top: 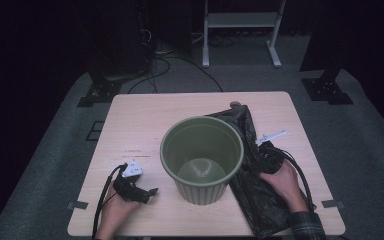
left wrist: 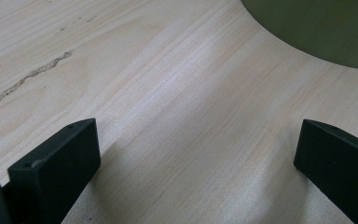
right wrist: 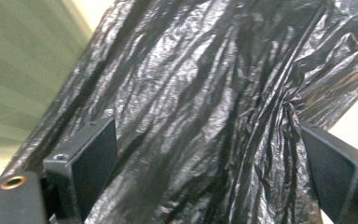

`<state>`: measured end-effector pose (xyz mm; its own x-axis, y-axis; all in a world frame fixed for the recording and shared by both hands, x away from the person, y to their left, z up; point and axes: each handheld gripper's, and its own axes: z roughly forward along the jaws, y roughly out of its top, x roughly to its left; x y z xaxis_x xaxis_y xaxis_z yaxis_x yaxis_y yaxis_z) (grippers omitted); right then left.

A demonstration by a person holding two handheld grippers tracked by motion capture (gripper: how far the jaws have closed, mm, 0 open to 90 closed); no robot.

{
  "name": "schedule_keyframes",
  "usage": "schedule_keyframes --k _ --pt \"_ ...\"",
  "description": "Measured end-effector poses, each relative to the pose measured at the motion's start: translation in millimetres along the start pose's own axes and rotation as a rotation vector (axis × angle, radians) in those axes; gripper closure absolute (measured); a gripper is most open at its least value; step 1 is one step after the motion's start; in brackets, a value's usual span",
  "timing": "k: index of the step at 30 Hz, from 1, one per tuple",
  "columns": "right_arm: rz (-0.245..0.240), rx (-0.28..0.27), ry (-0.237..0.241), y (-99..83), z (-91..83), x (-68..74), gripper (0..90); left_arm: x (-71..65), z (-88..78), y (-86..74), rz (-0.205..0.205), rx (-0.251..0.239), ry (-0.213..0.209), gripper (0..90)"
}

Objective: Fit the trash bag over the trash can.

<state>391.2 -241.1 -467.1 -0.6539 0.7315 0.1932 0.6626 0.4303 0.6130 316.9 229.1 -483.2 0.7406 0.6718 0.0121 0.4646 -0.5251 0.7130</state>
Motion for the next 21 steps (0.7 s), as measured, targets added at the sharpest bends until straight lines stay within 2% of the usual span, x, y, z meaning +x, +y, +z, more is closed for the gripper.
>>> schedule_keyframes --k 15,21 --pt "-0.040 0.010 0.039 9.3 14.2 21.7 9.4 0.0 0.0 0.0 0.000 0.000 0.000 0.0" --pt "-0.064 0.022 0.025 12.5 19.4 31.0 9.4 0.0 0.0 0.0 0.000 0.000 0.000 0.0"
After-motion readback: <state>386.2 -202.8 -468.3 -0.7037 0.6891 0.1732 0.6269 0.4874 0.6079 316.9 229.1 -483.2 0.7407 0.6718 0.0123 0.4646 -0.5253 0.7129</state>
